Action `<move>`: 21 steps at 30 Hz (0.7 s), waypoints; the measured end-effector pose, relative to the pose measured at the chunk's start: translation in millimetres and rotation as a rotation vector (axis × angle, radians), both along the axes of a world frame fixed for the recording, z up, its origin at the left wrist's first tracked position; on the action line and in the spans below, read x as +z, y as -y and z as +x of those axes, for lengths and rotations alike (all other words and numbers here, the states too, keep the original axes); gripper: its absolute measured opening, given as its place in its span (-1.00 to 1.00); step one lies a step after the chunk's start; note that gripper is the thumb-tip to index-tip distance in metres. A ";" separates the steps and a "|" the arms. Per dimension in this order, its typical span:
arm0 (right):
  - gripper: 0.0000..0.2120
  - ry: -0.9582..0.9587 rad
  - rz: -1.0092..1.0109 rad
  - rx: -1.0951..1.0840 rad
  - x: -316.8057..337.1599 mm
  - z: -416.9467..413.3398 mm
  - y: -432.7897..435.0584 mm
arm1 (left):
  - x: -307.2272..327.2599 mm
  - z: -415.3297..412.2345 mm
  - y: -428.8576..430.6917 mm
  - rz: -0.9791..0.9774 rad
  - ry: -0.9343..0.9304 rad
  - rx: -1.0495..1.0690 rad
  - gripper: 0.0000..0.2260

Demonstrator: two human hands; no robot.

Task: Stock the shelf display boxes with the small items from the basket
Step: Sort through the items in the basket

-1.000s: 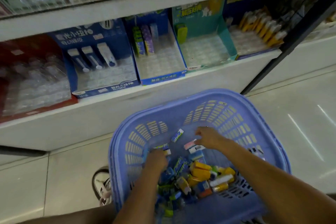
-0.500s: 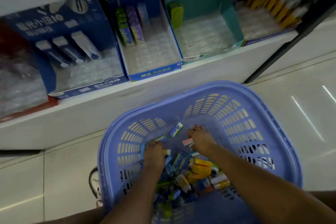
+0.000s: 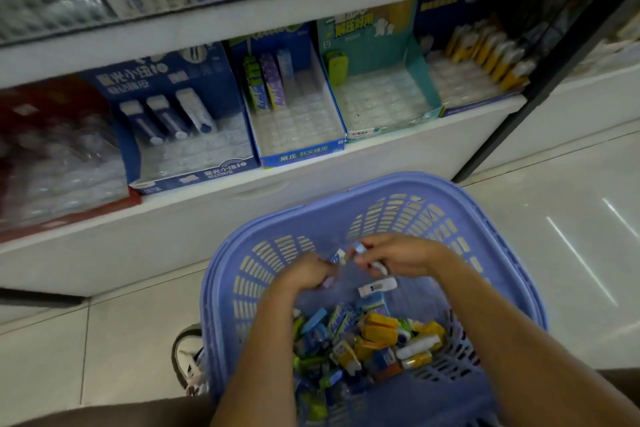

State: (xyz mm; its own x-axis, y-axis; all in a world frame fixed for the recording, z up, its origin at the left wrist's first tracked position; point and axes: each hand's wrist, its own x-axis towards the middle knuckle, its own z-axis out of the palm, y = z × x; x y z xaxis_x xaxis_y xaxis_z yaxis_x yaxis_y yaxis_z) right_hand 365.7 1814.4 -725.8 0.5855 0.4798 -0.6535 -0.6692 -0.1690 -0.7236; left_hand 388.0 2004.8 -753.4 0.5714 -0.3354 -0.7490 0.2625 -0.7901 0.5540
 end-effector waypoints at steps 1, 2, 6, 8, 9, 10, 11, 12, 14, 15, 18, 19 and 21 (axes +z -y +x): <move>-0.84 0.002 0.099 -0.065 14.7 0.6 -1.2 | 15.8 3.0 -1.2 -0.001 0.011 -0.012 -0.65; -0.82 0.020 0.174 -0.131 28.7 1.9 -2.8 | 32.0 4.9 -2.8 -0.012 0.029 -0.022 -0.65; -0.68 0.100 0.376 -0.300 78.8 11.6 -14.0 | 94.8 7.6 -7.5 -0.302 0.104 0.219 -0.67; -0.64 0.225 0.387 -0.356 99.6 17.0 -21.5 | 122.3 11.2 -9.9 -0.374 0.226 0.352 -0.70; -0.63 0.293 0.381 -0.375 108.9 19.9 -24.7 | 132.8 13.7 -11.8 -0.374 0.297 0.376 -0.70; -0.63 0.349 0.376 -0.387 117.0 23.2 -26.8 | 142.0 15.6 -13.4 -0.377 0.356 0.395 -0.70; -0.65 0.401 0.354 -0.387 123.2 27.8 -28.0 | 149.2 17.0 -15.2 -0.397 0.398 0.434 -0.72; -0.67 0.453 0.278 -0.382 128.2 32.9 -28.9 | 154.8 17.5 -16.9 -0.448 0.421 0.512 -0.74; -0.67 0.565 -0.044 -0.405 134.2 46.9 -30.5 | 160.0 18.2 -19.1 -0.588 0.424 0.738 -0.74; -0.66 0.619 -0.203 -0.443 135.4 56.4 -31.3 | 160.6 18.6 -20.0 -0.632 0.422 0.840 -0.73; -0.70 0.833 -0.524 -0.515 140.5 88.8 -33.4 | 153.9 22.8 -23.1 -0.664 0.408 0.991 -0.69; -0.79 0.918 -0.580 -0.517 144.1 100.2 -34.8 | 151.5 24.3 -24.4 -0.686 0.394 1.007 -0.70; -0.84 1.050 -0.641 -0.512 152.6 124.2 -39.7 | 146.8 26.8 -26.7 -0.731 0.368 1.018 -0.74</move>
